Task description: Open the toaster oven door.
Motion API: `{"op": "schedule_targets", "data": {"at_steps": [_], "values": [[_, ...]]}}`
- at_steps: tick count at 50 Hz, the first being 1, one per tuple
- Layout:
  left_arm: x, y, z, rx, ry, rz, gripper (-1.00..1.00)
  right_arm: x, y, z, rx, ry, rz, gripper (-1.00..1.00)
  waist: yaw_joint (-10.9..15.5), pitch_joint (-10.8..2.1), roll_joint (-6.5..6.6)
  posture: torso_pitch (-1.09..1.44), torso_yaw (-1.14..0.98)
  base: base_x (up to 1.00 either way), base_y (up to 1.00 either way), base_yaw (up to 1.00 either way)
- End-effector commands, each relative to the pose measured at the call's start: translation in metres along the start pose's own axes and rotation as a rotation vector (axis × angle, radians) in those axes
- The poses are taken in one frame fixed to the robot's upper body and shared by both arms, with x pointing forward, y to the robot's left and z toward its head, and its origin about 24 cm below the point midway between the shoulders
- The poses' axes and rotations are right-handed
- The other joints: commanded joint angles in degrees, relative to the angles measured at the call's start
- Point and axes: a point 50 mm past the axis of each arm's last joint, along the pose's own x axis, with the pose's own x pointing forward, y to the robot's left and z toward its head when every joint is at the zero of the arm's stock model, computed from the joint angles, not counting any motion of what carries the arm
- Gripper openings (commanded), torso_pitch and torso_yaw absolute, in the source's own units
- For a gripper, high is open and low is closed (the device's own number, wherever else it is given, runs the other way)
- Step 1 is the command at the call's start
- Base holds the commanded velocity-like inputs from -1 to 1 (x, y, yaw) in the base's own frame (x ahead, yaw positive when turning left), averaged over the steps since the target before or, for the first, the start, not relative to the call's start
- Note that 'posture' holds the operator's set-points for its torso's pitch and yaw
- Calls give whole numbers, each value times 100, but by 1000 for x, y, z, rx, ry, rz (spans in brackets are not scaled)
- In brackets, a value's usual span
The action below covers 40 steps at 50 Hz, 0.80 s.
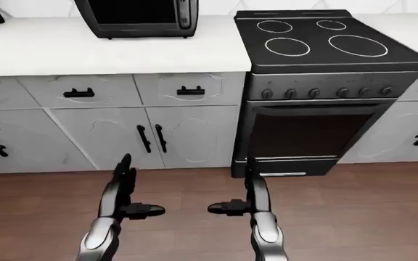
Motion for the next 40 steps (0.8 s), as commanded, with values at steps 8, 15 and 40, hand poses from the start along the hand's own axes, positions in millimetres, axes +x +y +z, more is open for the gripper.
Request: {"op": "schedule_targets", "data": {"at_steps": [8, 15, 40], "values": [[-2, -3, 45, 82, -193, -43, 100, 4, 8, 46, -38, -198, 34, 100, 55, -427, -36, 0, 0, 0, 0, 0], [2, 1, 63, 95, -223, -29, 100, 5, 9, 58, -45, -226, 27, 100, 52, -477, -15, 0, 0, 0, 0, 0], [-8, 17, 216, 163, -439, 25, 100, -5, 6, 198, -21, -443, 21, 100, 47, -450, 5, 0, 0, 0, 0, 0]]}}
